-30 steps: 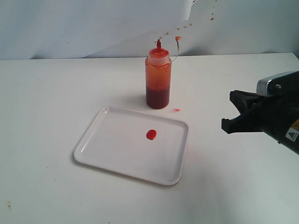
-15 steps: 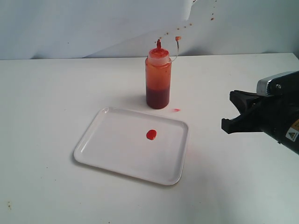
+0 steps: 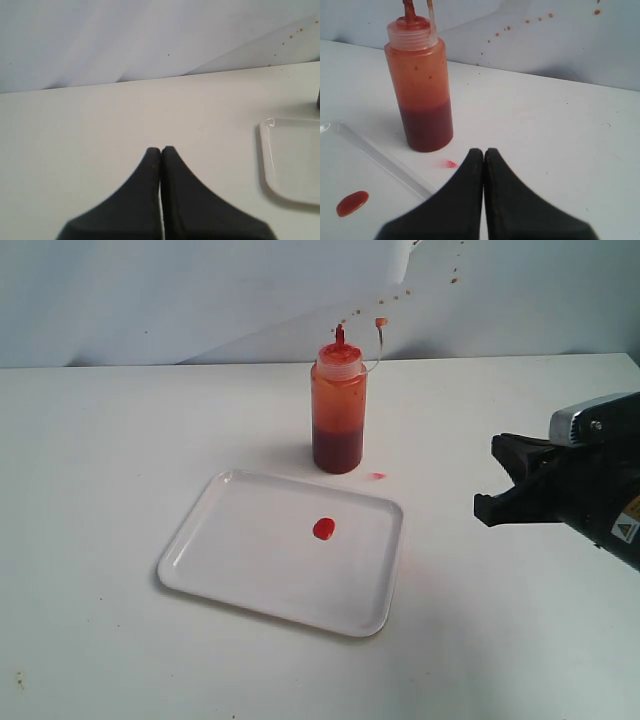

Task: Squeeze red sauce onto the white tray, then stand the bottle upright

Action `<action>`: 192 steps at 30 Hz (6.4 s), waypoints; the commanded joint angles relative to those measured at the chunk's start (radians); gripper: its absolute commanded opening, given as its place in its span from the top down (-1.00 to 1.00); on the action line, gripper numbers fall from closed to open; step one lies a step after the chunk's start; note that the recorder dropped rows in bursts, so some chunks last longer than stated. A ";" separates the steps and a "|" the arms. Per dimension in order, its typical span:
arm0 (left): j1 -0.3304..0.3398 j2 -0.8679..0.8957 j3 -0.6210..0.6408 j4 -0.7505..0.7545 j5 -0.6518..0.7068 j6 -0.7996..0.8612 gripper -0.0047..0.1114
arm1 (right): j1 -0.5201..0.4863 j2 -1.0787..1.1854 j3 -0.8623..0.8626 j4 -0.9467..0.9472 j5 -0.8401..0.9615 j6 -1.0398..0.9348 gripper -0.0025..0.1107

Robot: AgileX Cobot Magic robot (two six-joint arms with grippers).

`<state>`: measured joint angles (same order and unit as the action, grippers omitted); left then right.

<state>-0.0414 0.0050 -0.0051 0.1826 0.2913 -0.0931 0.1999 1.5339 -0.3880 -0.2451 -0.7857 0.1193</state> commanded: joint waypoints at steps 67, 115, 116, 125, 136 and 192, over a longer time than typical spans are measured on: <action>0.002 -0.005 0.005 -0.001 -0.010 -0.004 0.92 | -0.349 -1.433 0.388 0.155 0.776 -0.085 0.96; 0.002 -0.005 0.005 -0.001 -0.010 -0.004 0.92 | -0.167 -1.534 0.388 0.159 1.126 -0.085 0.96; 0.002 -0.005 0.005 -0.001 -0.010 -0.004 0.92 | -0.167 -1.534 0.388 0.159 1.126 -0.080 0.96; 0.002 -0.005 0.005 -0.001 -0.010 -0.004 0.92 | -0.190 -1.534 0.388 0.159 1.126 -0.063 0.96; 0.002 -0.005 0.005 -0.001 -0.010 -0.004 0.92 | -0.188 -1.534 0.388 0.164 1.126 -0.065 0.96; 0.002 -0.005 0.005 -0.001 -0.010 -0.004 0.92 | -0.220 -1.534 0.388 0.166 1.126 -0.063 0.96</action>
<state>-0.0414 0.0050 -0.0051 0.1826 0.2913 -0.0931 -0.0137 0.0057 -0.0026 -0.0822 0.3420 0.0590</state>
